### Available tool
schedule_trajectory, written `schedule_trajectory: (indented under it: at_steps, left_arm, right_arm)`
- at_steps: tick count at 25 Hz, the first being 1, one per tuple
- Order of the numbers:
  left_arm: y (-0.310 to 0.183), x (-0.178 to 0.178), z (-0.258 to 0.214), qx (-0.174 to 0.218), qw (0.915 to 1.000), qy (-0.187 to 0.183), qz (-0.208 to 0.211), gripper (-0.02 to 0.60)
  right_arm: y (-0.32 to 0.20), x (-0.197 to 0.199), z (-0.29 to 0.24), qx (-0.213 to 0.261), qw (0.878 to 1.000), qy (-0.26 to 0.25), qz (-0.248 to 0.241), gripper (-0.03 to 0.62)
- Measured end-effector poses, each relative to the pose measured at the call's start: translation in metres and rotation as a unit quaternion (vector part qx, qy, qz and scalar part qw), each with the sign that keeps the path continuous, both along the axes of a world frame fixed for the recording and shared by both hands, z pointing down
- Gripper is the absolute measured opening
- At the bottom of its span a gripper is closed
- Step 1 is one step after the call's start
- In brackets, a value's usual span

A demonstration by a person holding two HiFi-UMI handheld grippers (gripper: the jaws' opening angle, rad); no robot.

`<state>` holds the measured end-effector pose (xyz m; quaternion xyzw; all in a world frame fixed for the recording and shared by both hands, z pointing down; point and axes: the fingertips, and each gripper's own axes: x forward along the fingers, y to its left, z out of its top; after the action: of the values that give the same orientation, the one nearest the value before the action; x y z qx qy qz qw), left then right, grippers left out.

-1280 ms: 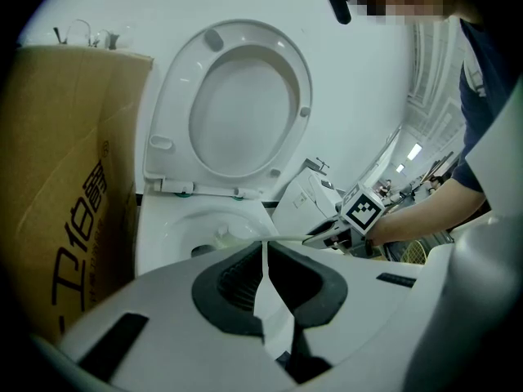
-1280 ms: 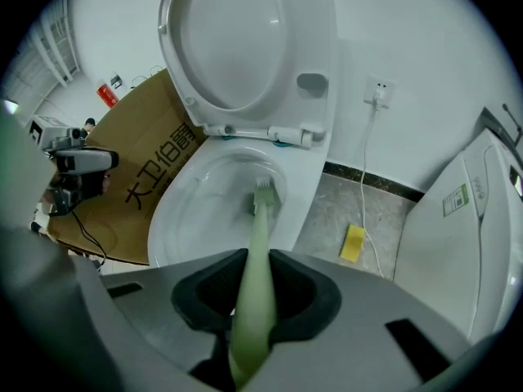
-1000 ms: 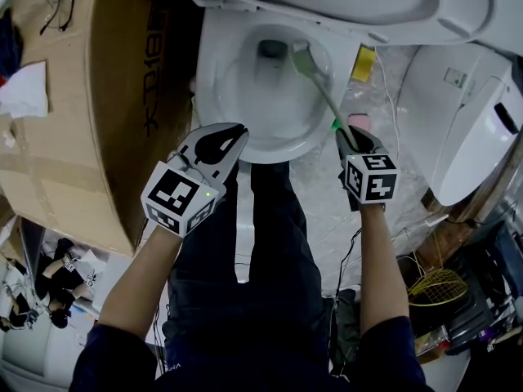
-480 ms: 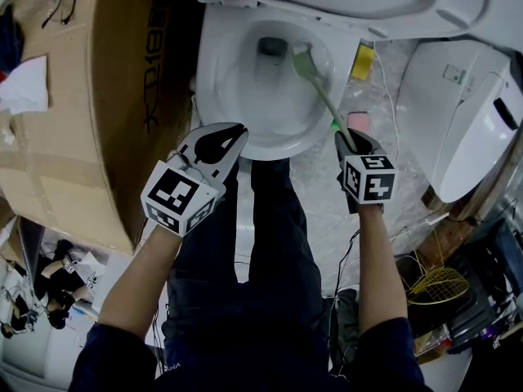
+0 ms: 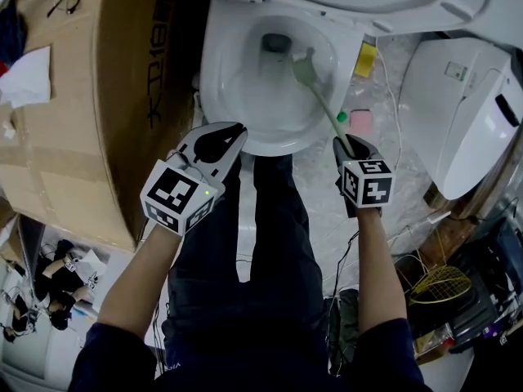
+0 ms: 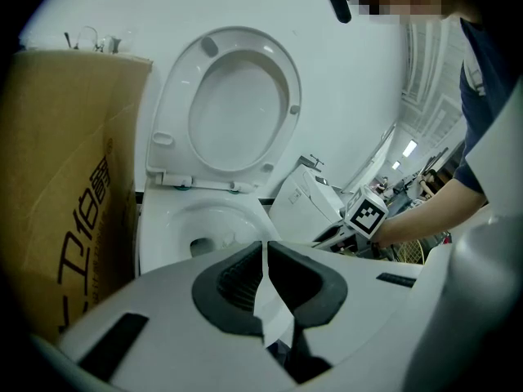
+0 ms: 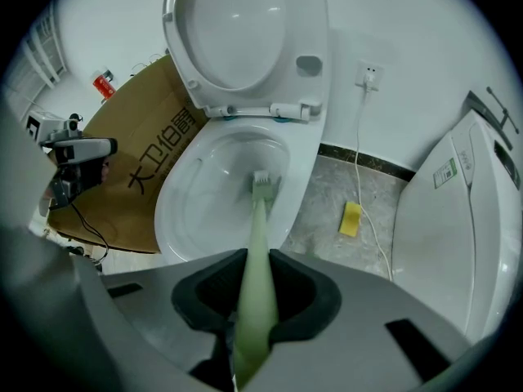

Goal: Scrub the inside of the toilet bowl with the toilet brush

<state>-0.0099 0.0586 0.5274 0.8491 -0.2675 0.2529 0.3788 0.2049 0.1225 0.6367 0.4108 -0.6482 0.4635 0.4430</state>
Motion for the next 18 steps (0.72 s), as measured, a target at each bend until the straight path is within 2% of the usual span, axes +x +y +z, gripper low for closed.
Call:
schedule_trajectory:
  at_steps: [18]
  left_arm:
    - [0.021, -0.018, -0.006, 0.009, 1.0, 0.001, -0.001, 0.044]
  right_arm:
    - [0.055, -0.036, 0.004, -0.023, 1.0, -0.013, -0.013, 0.086]
